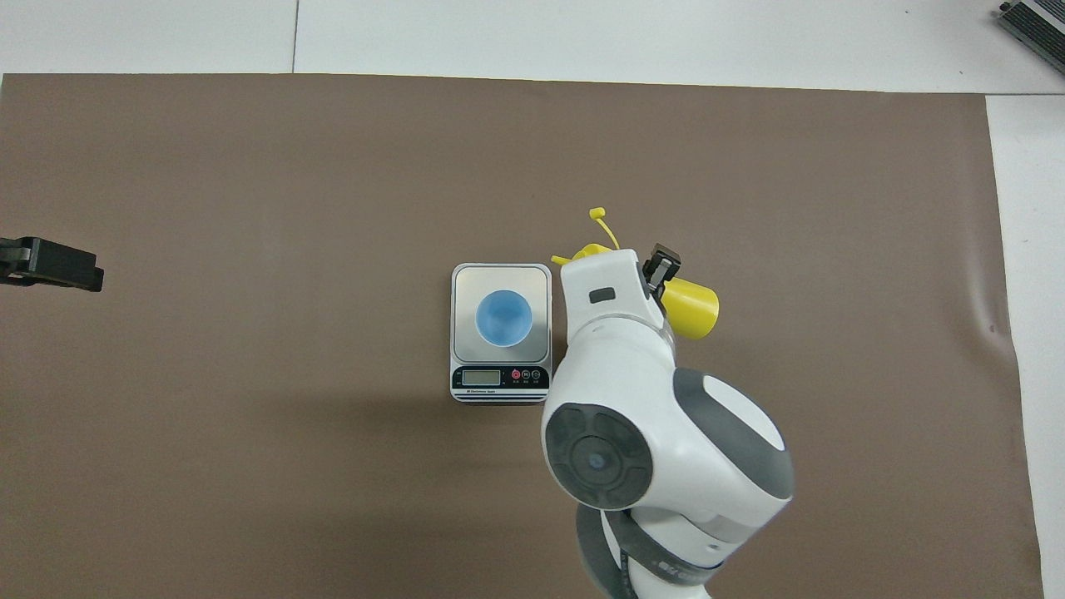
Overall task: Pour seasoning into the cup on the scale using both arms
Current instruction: 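Turn the bottle upright and carry it back to its spot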
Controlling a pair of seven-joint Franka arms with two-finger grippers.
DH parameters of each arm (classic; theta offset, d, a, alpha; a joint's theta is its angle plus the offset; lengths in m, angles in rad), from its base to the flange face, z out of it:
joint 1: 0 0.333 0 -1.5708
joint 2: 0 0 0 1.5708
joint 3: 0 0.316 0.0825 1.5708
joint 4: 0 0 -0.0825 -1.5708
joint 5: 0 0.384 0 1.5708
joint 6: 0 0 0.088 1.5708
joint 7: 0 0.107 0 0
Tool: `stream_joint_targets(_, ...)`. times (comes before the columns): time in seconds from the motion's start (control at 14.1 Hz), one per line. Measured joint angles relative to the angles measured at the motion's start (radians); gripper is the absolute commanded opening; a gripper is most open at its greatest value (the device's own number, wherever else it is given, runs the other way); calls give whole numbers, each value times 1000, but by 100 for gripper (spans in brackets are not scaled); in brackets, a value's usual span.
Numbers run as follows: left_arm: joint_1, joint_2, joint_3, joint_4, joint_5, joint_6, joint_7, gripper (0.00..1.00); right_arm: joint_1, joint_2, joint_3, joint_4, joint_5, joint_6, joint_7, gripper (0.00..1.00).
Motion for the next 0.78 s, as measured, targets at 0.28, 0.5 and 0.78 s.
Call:
stream_joint_targets(0.28, 0, 0, 0, 0, 0, 0, 0, 100, -80, -67, -24, -179, 151, 245, -134, 0)
stream_joint_targets(0.5, 0, 0, 0, 0, 0, 0, 0, 100, -91, -67, -71, -222, 348, 317, -327, 0)
stream_joint_targets(0.78, 0, 0, 0, 0, 0, 0, 0, 100, -139, -65, -120, -229, 883, 317, -811, 0)
